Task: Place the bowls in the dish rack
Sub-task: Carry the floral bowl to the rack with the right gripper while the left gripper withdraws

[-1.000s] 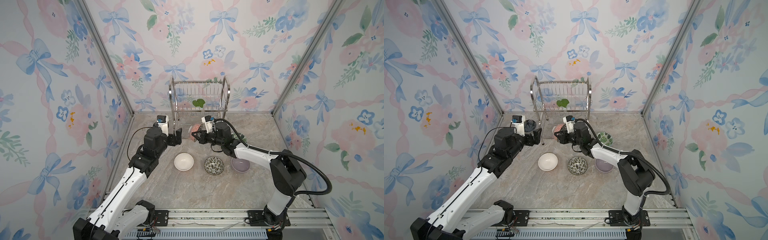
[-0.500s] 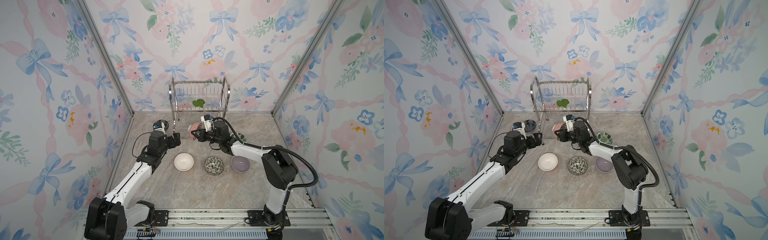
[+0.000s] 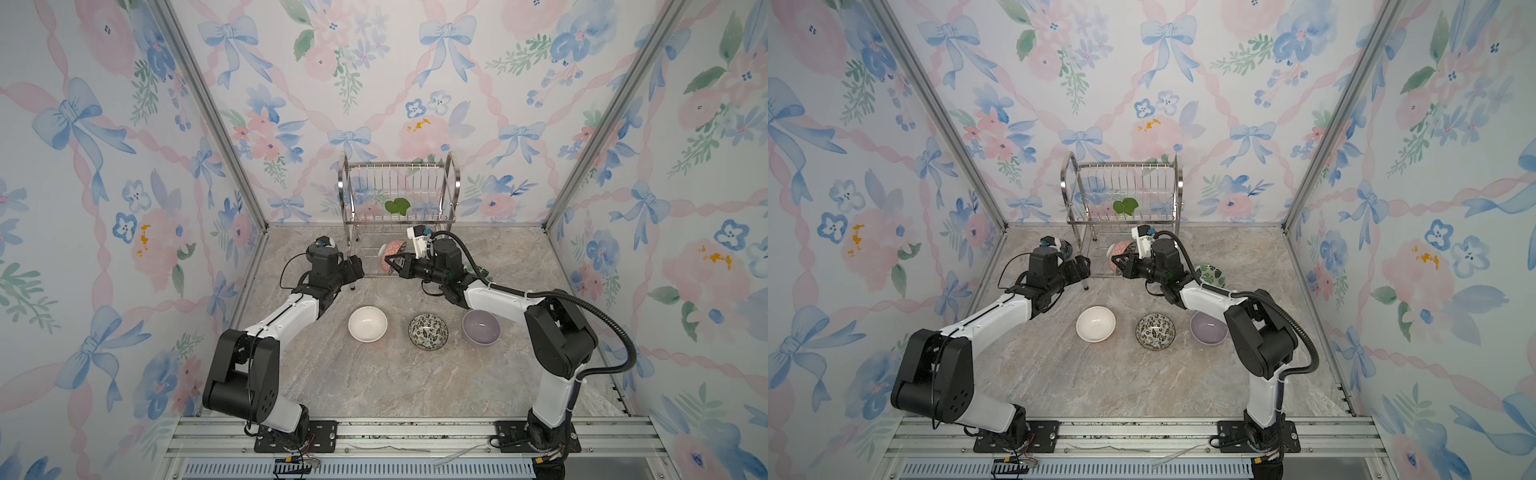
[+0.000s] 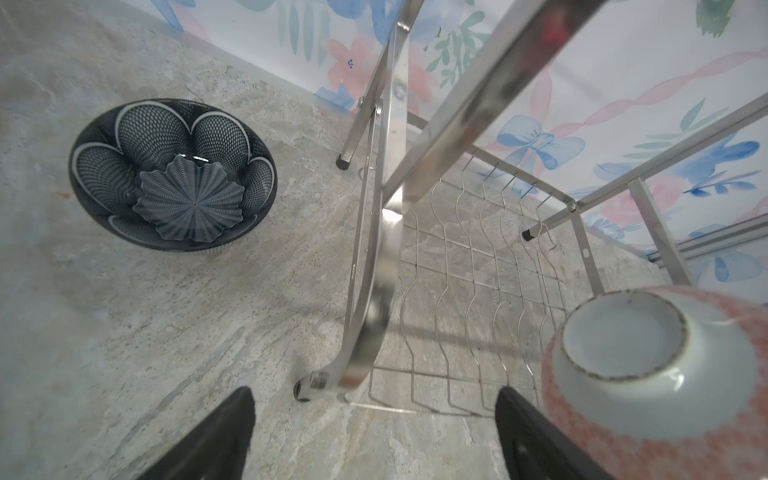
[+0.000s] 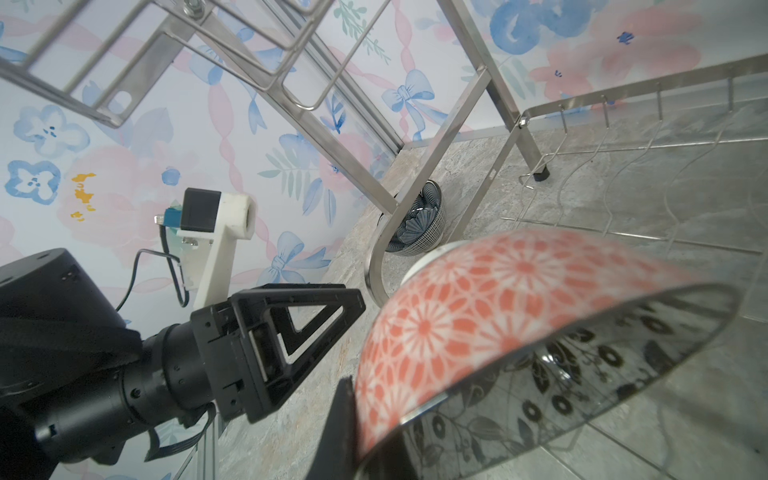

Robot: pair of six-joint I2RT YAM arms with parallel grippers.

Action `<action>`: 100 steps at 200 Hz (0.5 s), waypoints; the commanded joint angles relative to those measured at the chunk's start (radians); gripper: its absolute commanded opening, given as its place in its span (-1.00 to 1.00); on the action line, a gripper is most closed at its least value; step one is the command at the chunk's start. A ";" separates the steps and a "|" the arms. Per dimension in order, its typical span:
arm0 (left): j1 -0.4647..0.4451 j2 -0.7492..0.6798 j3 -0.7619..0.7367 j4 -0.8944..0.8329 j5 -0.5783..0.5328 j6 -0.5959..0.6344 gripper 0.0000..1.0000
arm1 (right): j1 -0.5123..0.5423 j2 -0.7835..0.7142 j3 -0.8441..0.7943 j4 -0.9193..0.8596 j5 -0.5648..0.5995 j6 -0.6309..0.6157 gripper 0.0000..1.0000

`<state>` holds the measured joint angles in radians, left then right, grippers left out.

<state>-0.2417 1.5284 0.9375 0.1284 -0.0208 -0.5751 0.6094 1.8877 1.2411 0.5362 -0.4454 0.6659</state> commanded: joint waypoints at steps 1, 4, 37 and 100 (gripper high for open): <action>0.004 0.053 0.052 -0.002 -0.016 0.048 0.70 | -0.008 -0.011 -0.013 0.100 -0.021 0.015 -1.00; 0.004 0.059 0.058 -0.003 -0.017 0.049 0.69 | -0.010 -0.013 -0.016 0.103 -0.021 0.017 -1.00; 0.006 0.098 0.070 0.002 -0.013 0.052 0.41 | -0.022 -0.041 -0.046 0.121 -0.030 0.032 -1.00; -0.006 0.110 0.036 0.031 -0.048 0.073 -0.23 | -0.036 -0.079 -0.069 0.097 -0.039 0.026 -1.00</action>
<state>-0.2424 1.6333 0.9928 0.1349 -0.0402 -0.5217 0.5819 1.8809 1.1755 0.5678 -0.4614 0.6952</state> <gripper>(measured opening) 0.408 0.077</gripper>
